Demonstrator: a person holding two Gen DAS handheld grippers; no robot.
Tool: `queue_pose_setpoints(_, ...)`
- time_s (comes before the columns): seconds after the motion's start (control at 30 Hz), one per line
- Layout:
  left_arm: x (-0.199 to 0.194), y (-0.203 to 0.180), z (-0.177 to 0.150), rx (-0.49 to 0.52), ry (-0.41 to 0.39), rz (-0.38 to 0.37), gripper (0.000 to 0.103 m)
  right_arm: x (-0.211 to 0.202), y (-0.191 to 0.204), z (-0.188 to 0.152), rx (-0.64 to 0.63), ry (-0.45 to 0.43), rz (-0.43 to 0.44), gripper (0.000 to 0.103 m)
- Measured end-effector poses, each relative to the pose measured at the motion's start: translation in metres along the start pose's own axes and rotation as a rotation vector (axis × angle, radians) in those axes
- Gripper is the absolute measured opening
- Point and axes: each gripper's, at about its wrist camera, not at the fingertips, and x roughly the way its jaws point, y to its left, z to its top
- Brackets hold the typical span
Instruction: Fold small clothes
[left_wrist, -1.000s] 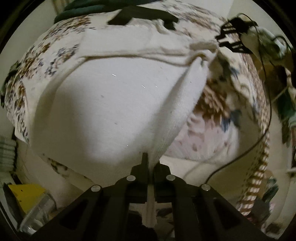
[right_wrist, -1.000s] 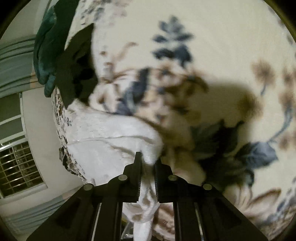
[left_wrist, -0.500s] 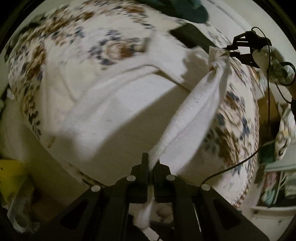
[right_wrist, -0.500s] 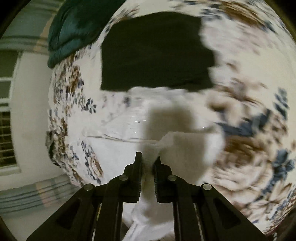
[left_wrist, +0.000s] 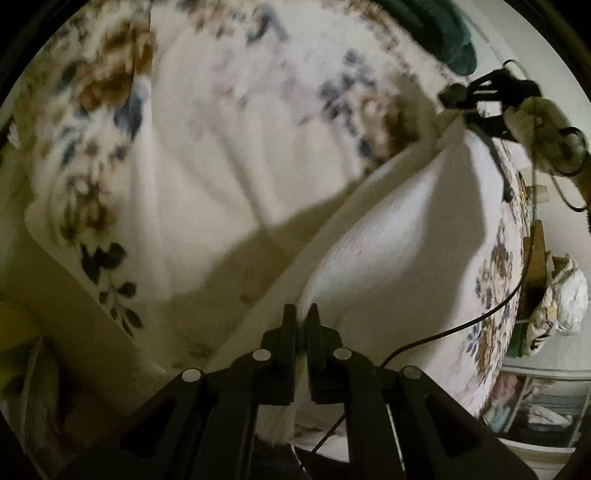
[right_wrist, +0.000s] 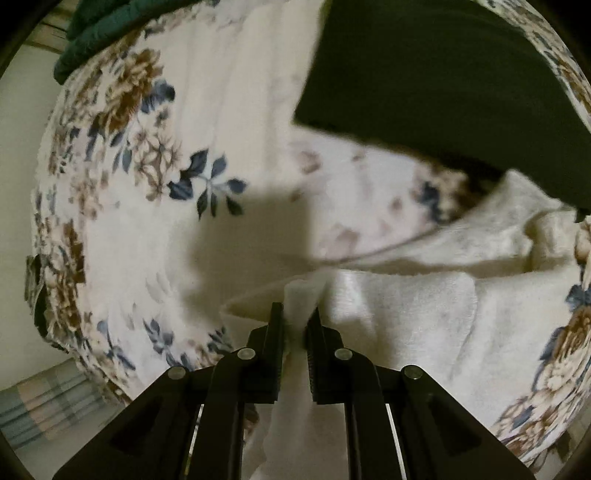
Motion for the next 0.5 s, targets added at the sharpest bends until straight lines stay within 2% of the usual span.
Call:
queue_pose_setpoints(0.07,0.007,0.011,0.002,-0.018,0.042,-0.012,0.010,0.011,0.004,0.002,-0.001,0.020,-0.011,0.019)
queue_pose_setpoints(0.1,0.008,0.017,0.001,-0.033,0.058,-0.003,0.018,0.011,0.003,0.001,0.003,0.023,0.002,0.025)
queue_pose_setpoints(0.13,0.007,0.023,-0.001,-0.047,0.069,-0.014,0.025,0.011,0.002,-0.001,0.005,0.029,0.026,0.038)
queue_pose_setpoints(0.17,0.005,0.028,-0.002,-0.057,0.069,-0.028,0.030,0.008,-0.002,-0.006,0.004,0.043,0.069,0.045)
queue_pose_setpoints(0.2,0.002,0.031,-0.004,-0.063,0.066,-0.032,0.044,0.004,-0.005,-0.011,0.001,0.055,0.101,0.060)
queue_pose_setpoints(0.23,-0.003,0.033,-0.006,-0.066,0.055,-0.040,0.054,0.000,-0.009,-0.018,-0.003,0.064,0.128,0.065)
queue_pose_setpoints(0.33,-0.008,0.032,-0.008,-0.054,0.048,-0.044,0.058,-0.021,-0.031,-0.056,-0.027,0.067,0.182,0.068)
queue_pose_setpoints(0.43,0.000,0.019,-0.006,-0.007,0.052,-0.029,0.058,-0.033,-0.065,-0.113,-0.012,0.057,0.195,0.071)
queue_pose_setpoints(0.5,0.011,0.009,-0.006,0.043,0.045,-0.001,0.055,-0.024,-0.095,-0.169,0.015,0.087,0.182,0.071)
